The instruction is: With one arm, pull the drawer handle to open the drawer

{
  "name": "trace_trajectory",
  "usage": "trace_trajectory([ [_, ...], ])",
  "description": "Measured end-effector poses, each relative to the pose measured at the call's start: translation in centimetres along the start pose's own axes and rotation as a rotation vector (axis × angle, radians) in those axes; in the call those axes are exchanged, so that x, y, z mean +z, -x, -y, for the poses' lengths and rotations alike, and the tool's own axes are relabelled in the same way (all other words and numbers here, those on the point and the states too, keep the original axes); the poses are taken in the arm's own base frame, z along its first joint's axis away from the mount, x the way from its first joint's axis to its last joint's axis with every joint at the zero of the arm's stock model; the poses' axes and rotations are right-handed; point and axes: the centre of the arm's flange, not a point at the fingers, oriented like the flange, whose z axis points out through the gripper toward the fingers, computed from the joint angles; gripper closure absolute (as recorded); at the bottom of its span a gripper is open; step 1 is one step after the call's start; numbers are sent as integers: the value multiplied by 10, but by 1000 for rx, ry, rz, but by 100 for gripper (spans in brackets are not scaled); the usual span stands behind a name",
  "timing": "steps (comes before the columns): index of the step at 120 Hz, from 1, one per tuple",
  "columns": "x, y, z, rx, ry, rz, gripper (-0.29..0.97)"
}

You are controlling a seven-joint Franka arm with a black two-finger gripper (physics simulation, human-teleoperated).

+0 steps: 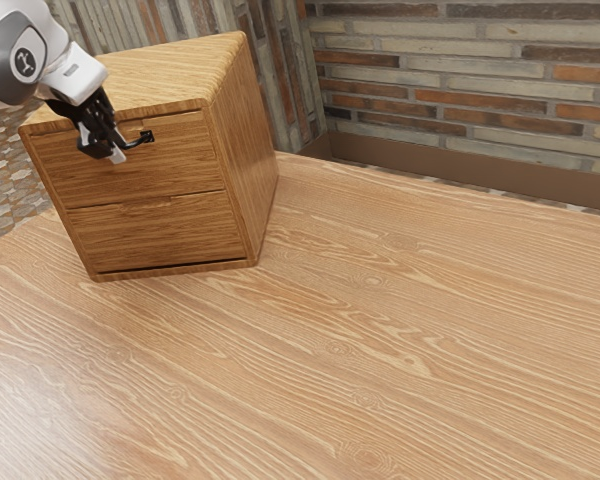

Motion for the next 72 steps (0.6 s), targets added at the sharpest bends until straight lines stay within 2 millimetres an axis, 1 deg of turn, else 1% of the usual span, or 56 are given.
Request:
trace_trajectory([
  [19,-2,2,0,3,-1,3,59],
  [33,6,4,-4,7,19,11,56],
  [43,9,4,-6,11,29,13,59],
  [55,3,9,-11,9,32,20,61],
  [58,1,13,-13,4,32,25,62],
  [64,-4,14,-18,6,36,28,66],
  [69,-7,24,-20,-5,38,36,66],
  [72,-9,26,-22,-7,39,37,66],
])
